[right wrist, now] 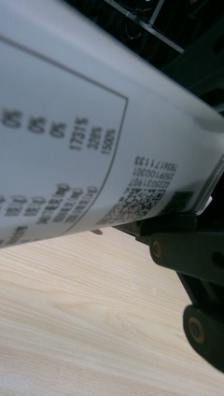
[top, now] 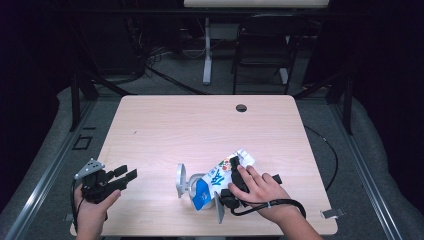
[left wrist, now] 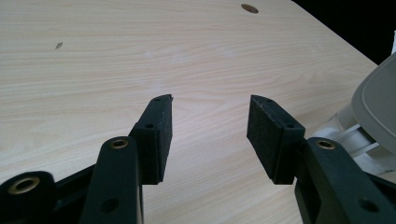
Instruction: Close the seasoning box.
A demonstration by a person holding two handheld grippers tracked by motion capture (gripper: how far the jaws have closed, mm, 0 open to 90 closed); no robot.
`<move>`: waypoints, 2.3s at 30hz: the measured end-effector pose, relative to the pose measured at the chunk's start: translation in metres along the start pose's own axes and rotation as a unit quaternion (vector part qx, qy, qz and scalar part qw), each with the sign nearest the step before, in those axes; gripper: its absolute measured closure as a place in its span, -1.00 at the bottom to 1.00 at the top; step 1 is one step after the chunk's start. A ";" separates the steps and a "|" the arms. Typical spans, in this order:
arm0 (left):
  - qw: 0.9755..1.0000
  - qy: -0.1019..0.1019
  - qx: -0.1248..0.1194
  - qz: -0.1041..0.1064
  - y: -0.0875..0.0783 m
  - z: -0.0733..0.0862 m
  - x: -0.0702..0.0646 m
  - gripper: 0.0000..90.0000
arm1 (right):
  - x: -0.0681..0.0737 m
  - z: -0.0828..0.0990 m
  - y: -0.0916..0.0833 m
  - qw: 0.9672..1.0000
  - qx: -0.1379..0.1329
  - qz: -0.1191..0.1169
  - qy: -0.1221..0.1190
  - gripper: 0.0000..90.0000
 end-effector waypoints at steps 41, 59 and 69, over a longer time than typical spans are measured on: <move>1.000 -0.003 -0.001 0.001 -0.001 -0.001 0.000 0.13 | -0.004 0.001 -0.001 1.000 0.004 0.001 0.002 0.49; 1.000 -0.003 0.000 0.001 -0.001 0.000 0.001 0.13 | -0.004 0.002 -0.001 1.000 0.002 -0.002 0.007 0.53; 1.000 -0.002 0.000 0.000 -0.001 0.000 0.001 0.13 | -0.003 0.002 -0.002 1.000 0.006 -0.005 0.011 0.54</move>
Point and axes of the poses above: each handheld gripper's, and its own axes: y roughly forward along the jaws, z roughly out of its underside, x roughly to its left, the point moved 5 cm from there along y, roughly forward along the jaws, and after that the axes turned 7 degrees about -x, right-handed, at the moved point
